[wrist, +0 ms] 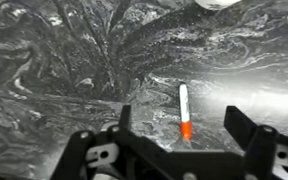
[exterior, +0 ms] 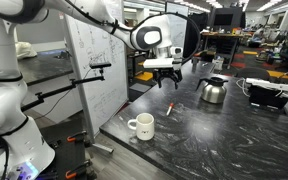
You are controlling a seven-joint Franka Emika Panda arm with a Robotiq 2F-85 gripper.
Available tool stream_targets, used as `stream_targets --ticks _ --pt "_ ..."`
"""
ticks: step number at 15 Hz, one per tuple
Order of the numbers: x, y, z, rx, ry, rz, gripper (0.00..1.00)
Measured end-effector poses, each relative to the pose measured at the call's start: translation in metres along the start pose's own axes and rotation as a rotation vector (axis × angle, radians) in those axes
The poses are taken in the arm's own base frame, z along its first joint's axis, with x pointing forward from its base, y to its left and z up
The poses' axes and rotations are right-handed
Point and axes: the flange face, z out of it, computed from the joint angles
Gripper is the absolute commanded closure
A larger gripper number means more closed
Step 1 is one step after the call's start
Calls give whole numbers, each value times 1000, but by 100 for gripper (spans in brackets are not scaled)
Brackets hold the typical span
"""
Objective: Move the marker closer to the cup
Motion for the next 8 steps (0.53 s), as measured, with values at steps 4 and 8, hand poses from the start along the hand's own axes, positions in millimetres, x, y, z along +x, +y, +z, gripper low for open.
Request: stream_targets --ticks 4,8 --pt "11 -1 25 12 -25 -23 0" --pt "12 2 21 9 -24 -22 0"
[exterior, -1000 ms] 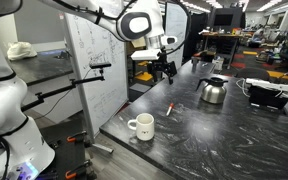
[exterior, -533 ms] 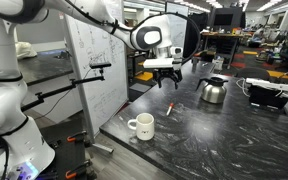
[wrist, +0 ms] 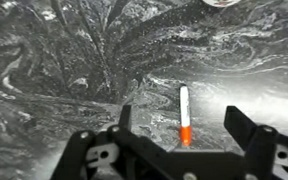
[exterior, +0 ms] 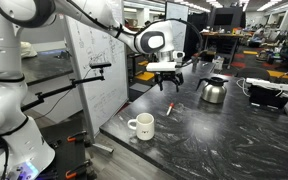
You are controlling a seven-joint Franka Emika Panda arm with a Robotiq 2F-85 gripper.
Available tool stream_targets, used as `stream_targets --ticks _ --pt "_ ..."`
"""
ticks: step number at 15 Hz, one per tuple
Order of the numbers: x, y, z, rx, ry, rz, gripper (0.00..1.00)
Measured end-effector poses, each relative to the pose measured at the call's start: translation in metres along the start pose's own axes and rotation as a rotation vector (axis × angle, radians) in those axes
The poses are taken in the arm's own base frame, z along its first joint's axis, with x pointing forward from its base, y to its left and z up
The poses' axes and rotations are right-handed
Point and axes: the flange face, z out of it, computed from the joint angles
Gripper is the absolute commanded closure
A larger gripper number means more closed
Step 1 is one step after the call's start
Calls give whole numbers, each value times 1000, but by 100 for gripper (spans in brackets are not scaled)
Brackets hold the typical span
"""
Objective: Move the marker closer to the cup
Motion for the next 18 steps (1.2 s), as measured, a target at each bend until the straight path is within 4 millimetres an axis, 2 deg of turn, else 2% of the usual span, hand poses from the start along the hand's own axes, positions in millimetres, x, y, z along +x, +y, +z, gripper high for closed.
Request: stream_targets --ticks 4,8,11,17,18 --pt "5 -5 14 17 -12 -11 0" --pt "37 -37 50 46 -36 -90 0" --pt "55 -52 79 48 -63 -137 0" --pt "77 -57 125 27 -102 -204 0" --pt "82 -55 130 24 -100 -217 4"
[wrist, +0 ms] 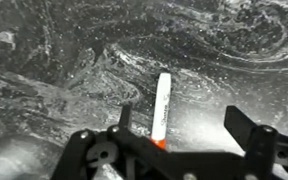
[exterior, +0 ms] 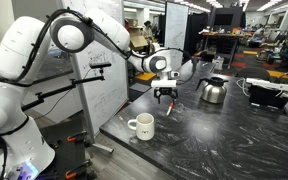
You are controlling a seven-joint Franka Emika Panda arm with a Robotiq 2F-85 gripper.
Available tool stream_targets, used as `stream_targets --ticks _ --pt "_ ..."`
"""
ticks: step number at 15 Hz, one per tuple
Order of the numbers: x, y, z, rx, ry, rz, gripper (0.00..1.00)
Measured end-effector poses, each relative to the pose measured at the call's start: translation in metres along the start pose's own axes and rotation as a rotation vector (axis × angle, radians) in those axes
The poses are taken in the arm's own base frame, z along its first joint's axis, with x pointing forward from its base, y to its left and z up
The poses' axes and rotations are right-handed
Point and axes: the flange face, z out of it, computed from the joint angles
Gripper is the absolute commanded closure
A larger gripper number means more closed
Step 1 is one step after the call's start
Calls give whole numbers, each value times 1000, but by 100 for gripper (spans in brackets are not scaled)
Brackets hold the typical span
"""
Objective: Move the marker closer to the cup
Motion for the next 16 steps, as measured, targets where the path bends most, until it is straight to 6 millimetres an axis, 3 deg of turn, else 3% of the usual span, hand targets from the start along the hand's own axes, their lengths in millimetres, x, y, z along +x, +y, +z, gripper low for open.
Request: stream_targets --ticks 4,6,9,10,11,13,16 --pt "21 10 16 11 3 -63 27" --pt "30 13 21 29 -8 -100 22" --pt "41 17 30 57 -30 -134 29" --pt "44 18 34 68 -40 -140 37" --pt "46 19 37 77 -50 -146 54" --pt "51 21 44 94 -70 -147 61" --pt "58 22 52 108 -83 -160 87"
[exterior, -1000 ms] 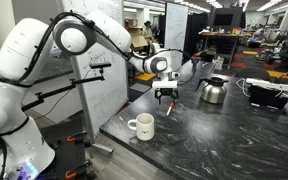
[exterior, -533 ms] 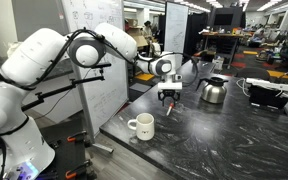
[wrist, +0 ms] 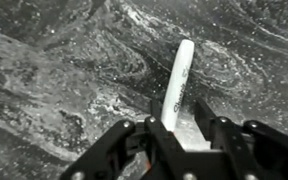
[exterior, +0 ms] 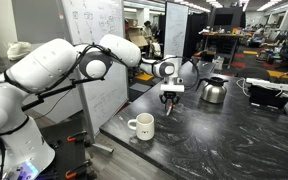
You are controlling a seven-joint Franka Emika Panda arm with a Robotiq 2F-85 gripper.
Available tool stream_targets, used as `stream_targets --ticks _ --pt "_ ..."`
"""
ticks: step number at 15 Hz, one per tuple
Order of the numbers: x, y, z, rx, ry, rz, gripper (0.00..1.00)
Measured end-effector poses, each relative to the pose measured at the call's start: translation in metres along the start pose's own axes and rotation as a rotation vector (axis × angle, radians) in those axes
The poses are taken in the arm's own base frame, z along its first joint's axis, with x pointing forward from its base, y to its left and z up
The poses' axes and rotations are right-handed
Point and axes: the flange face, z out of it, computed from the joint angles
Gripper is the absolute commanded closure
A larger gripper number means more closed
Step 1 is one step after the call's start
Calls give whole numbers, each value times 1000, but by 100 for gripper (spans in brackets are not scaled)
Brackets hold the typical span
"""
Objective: Move the marker closer to the cup
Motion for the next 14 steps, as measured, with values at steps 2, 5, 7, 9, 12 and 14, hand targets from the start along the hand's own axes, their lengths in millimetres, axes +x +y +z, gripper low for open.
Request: stream_targets --ticks 2,5,7,9,12,14 --pt "4 2 0 2 1 -16 99" --pt "5 3 -9 3 0 -16 95" --pt "5 2 -13 9 -5 -15 95" --pt "9 -3 -14 22 -12 -22 95" --pt "26 -24 -8 40 -20 -59 95" --pt "37 -39 -9 31 -39 -86 95"
